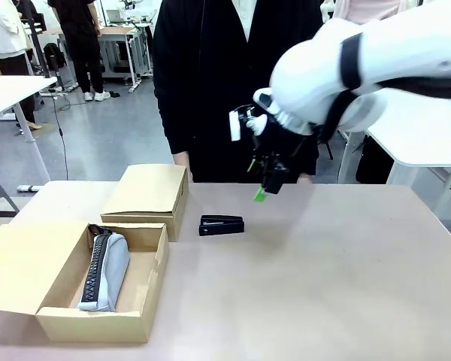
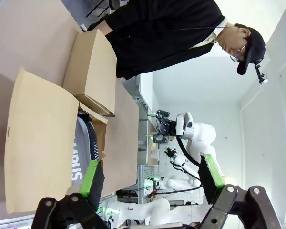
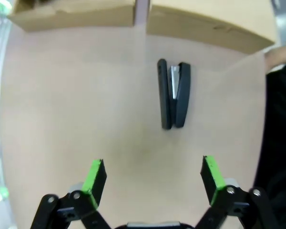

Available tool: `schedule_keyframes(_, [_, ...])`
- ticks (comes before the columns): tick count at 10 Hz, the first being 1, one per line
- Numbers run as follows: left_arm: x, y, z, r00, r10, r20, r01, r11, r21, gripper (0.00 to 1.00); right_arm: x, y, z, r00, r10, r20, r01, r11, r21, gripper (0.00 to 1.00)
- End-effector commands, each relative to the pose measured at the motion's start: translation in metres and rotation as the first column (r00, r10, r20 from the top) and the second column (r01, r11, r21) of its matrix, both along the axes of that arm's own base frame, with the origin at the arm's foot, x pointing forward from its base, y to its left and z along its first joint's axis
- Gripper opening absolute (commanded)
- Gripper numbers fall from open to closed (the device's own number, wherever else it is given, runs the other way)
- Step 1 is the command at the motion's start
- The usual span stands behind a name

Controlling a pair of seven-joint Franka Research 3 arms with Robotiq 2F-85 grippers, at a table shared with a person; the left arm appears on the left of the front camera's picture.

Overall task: Place items inside the box.
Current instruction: Pick up a Pencil pouch or Stapler and place it inside the Mailer Box closest to the robot.

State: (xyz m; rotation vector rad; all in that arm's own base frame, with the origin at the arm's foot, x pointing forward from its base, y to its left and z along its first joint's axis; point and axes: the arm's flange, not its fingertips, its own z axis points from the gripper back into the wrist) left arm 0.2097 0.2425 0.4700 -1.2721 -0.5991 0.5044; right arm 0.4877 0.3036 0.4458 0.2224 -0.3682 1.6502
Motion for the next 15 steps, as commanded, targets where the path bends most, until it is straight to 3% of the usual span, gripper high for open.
schedule_keyframes(1, [0.000,0.000,0.002,1.000,-0.002,0.030,0.002,1.000,-0.005,1.00,0.025,0.030,-0.027,0.998,0.057,0.035,-0.055,0.996,-0.063,1.00])
schedule_keyframes(3, [0.000,0.000,0.002,1.000,-0.002,0.030,0.002,1.000,-0.005,1.00,0.028,0.054,-0.050,0.996,0.091,-0.023,-0.092,0.993,-0.076,1.00])
schedule_keyframes(5, [0.000,0.000,0.002,1.000,-0.002,0.030,0.002,1.000,-0.005,1.00,0.017,0.037,-0.041,0.997,0.073,-0.003,-0.074,0.996,-0.043,1.00])
schedule_keyframes(6, [0.000,0.000,0.002,1.000,-0.002,0.030,0.002,1.000,-0.005,1.00,0.021,0.053,-0.062,0.994,0.102,-0.026,-0.104,0.993,-0.049,1.00])
schedule_keyframes(7, [0.000,0.000,0.002,1.000,-0.002,0.030,0.002,1.000,-0.005,1.00,0.030,0.071,-0.072,0.998,0.031,-0.057,-0.042,0.979,-0.199,1.00])
schedule_keyframes(9, [0.000,0.000,0.002,1.000,-0.002,0.030,0.002,1.000,-0.005,1.00,0.051,0.097,-0.106,0.982,0.065,-0.179,-0.099,0.976,-0.192,1.00])
schedule_keyframes(12, [0.000,0.000,0.002,1.000,-0.002,0.030,0.002,1.000,-0.005,1.00,0.060,0.106,-0.126,0.986,-0.040,-0.160,-0.003,0.966,-0.259,1.00])
schedule_keyframes(15, [0.000,0.000,0.002,1.000,-0.002,0.030,0.002,1.000,-0.005,1.00,0.065,0.120,-0.148,0.984,-0.045,-0.172,-0.008,0.954,-0.299,1.00])
